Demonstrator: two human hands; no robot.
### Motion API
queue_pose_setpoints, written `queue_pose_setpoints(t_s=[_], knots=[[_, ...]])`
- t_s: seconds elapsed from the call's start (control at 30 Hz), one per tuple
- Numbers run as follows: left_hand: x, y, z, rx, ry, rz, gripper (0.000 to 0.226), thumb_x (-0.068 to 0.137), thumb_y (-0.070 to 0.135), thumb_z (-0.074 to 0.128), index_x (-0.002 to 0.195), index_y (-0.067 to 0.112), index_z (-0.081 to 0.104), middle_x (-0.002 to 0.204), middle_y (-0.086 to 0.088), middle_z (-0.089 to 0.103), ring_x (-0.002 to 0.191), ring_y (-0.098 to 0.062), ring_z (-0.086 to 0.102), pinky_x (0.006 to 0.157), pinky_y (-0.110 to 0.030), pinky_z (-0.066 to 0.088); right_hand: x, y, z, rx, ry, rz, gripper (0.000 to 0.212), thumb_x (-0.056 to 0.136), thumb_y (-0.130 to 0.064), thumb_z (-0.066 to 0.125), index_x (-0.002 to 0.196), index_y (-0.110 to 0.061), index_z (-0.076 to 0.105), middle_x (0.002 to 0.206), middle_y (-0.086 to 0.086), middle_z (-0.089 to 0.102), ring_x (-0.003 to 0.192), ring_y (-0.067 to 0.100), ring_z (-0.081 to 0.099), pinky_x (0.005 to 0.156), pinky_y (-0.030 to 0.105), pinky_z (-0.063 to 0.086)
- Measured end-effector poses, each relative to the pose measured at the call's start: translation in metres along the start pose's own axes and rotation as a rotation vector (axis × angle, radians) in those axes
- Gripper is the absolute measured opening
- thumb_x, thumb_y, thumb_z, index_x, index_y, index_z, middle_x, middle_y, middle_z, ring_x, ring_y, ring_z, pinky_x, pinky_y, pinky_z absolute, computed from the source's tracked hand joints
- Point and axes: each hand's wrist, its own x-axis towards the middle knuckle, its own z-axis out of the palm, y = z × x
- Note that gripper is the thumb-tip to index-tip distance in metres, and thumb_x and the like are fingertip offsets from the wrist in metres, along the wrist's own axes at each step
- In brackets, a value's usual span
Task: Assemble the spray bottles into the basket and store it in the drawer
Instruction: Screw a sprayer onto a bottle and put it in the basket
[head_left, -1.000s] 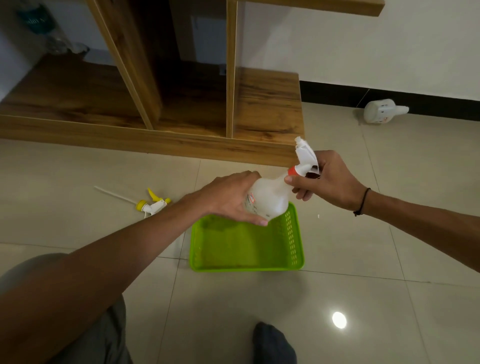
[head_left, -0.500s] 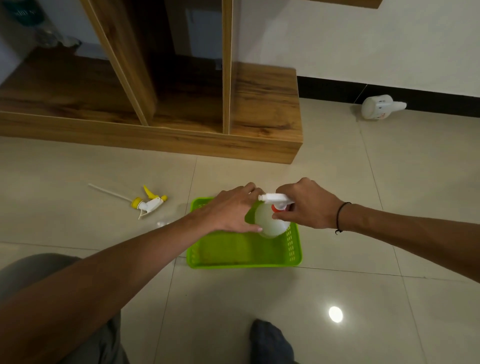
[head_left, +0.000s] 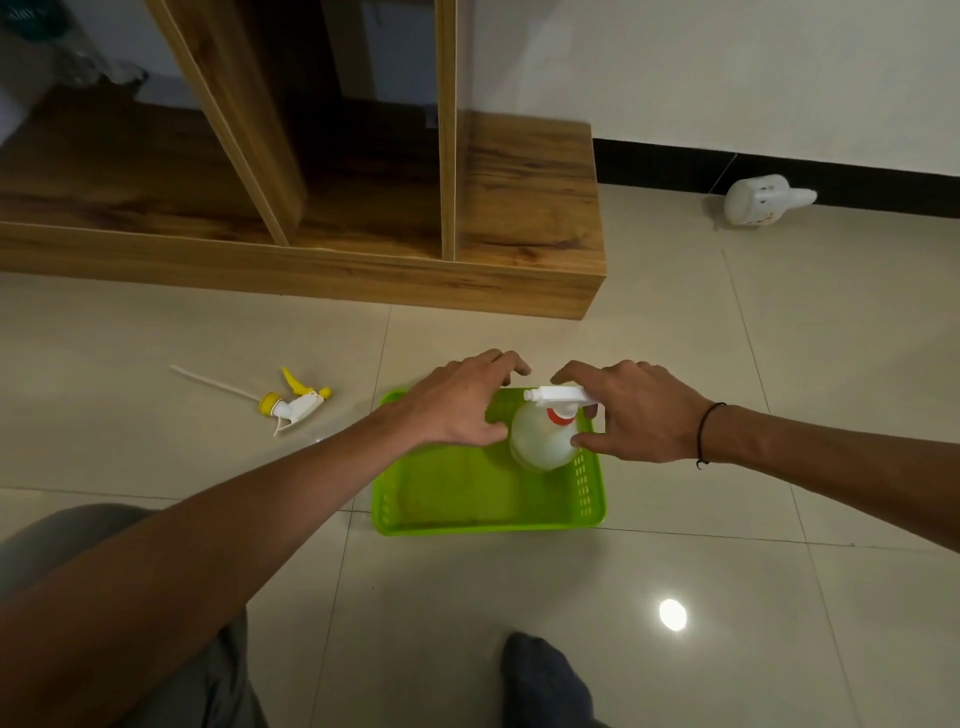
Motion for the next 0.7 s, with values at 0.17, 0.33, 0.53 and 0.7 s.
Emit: queue_pose_setpoints(t_s=[0.17,0.33,0.53,0.7], knots=[[0.003,-0.003,-0.009,-0.039,0.039,-0.03,0.074,0.075,0.036,0.075,0.143,0.036,0.045,0.127,0.008,0.061,0.102,-0.016,0.06,0.085,-0.036,0.048,-0.006,0.0,-0.012,0.009,-0.024,0.017,0.066,0.077,-0.04,0.055,0.141,-0.034,0.04,0.094,-0.017,0.072,0.072,0.02,0.069,0.07,0.037,0.056],[0.003,-0.008,-0.022,-0.051,0.08,-0.063,0.061,0.078,0.032,0.077,0.135,0.035,0.055,0.118,0.011,0.066,0.091,-0.011,0.059,0.082,-0.036,0.049,-0.002,0.001,-0.024,0.068,0.043,0.065,0.063,0.072,-0.03,0.051,0.134,-0.03,0.048,0.097,-0.016,0.075,0.074,0.021,0.07,0.07,0.035,0.053],[-0.003,-0.02,-0.036,-0.059,0.135,-0.1,0.045,0.079,0.029,0.075,0.123,0.033,0.064,0.108,0.013,0.073,0.064,0.007,0.052,0.078,-0.034,0.051,0.015,0.006,-0.034,0.116,0.192,0.089,0.033,0.085,-0.012,0.06,0.117,-0.02,0.063,0.08,-0.012,0.075,0.067,0.022,0.07,0.071,0.044,0.058],[-0.015,-0.033,-0.052,-0.049,0.172,-0.169,0.037,0.081,0.031,0.075,0.117,0.035,0.067,0.101,0.015,0.074,0.067,0.007,0.056,0.082,-0.038,0.056,0.039,-0.005,-0.045,0.177,0.22,0.066,0.008,0.094,-0.02,0.065,0.1,-0.017,0.07,0.074,-0.007,0.071,0.068,0.023,0.069,0.076,0.046,0.059]])
